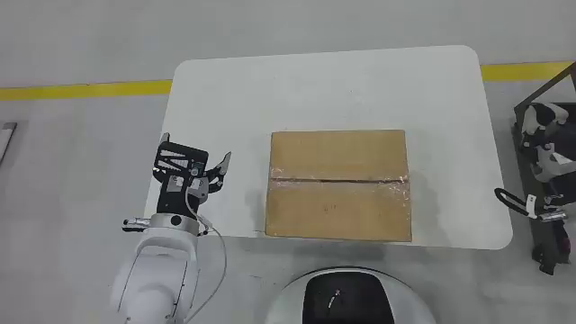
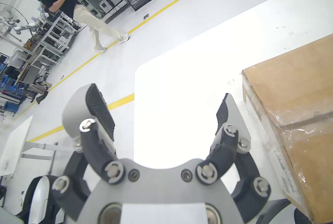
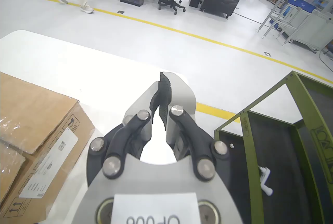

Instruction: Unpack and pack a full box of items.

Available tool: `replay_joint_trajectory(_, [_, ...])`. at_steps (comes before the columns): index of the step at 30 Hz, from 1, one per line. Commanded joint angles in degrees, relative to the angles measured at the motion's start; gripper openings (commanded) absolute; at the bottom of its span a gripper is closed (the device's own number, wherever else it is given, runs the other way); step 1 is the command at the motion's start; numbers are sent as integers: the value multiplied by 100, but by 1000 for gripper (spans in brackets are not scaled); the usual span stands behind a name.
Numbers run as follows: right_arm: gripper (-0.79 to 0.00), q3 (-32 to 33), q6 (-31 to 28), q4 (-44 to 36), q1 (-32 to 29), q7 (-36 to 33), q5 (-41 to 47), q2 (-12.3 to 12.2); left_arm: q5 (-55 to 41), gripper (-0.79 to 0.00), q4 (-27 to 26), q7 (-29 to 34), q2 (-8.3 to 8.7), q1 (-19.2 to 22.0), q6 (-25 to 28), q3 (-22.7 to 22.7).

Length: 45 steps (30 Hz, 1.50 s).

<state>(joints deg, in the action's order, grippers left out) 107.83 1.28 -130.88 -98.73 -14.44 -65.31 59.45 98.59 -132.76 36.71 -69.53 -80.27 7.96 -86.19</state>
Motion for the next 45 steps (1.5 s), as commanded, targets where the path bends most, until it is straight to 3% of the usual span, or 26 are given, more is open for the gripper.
replay_joint_trajectory(1, [-785,0,0,0,0,0,-1,0,0,0,0,0,0,0,0,0])
replay_joint_trajectory(31, [-785,0,0,0,0,0,-1,0,0,0,0,0,0,0,0,0])
replay_joint_trajectory(45, [-785,-354,-749,730,-576,886,-126,94,0,0,0,0,0,0,0,0])
